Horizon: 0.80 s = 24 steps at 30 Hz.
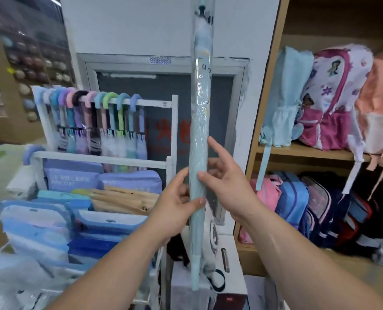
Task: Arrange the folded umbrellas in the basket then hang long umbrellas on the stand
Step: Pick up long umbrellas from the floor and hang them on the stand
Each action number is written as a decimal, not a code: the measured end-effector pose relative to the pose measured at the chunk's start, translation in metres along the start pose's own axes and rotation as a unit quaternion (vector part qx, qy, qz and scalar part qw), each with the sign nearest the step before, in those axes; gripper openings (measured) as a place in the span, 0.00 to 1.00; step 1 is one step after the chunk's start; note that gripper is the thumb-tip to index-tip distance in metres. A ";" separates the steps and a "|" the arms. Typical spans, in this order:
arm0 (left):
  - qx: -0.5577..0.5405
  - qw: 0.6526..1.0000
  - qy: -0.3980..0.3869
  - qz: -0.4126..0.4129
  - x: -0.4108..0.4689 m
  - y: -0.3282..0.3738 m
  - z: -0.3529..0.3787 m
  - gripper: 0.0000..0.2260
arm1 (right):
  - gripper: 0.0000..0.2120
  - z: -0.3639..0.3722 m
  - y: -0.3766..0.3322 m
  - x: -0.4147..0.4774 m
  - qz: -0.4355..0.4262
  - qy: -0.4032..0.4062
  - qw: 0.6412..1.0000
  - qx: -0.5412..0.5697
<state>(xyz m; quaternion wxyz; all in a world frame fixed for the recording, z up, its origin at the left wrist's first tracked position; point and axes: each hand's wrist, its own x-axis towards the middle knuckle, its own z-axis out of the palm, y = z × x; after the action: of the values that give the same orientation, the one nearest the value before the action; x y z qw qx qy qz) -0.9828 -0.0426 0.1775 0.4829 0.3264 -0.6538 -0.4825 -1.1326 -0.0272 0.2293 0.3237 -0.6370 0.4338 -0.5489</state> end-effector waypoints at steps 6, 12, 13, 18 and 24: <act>-0.002 0.999 -0.044 0.029 0.040 0.019 -0.077 0.30 | 0.37 0.058 -0.024 0.051 -0.013 0.054 0.998 -0.041; 0.017 0.997 -0.060 0.045 0.086 0.039 -0.111 0.32 | 0.38 0.081 -0.049 0.100 -0.037 0.110 0.986 -0.119; 0.025 0.996 -0.069 0.050 0.094 0.044 -0.114 0.32 | 0.38 0.081 -0.052 0.107 -0.043 0.117 0.984 -0.131; 0.051 0.991 -0.118 0.042 0.133 0.065 -0.130 0.34 | 0.37 0.071 -0.062 0.148 -0.082 0.124 0.976 -0.159; 0.053 0.990 -0.126 0.037 0.179 0.078 -0.137 0.38 | 0.37 0.057 -0.054 0.201 -0.114 0.112 0.975 -0.154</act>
<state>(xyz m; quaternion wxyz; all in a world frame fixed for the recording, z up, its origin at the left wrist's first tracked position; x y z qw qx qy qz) -0.9074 -0.2208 0.3177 0.3959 0.2641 -0.7458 -0.4661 -1.0618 -0.1907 0.3507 0.1065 -0.6588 0.4715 -0.5766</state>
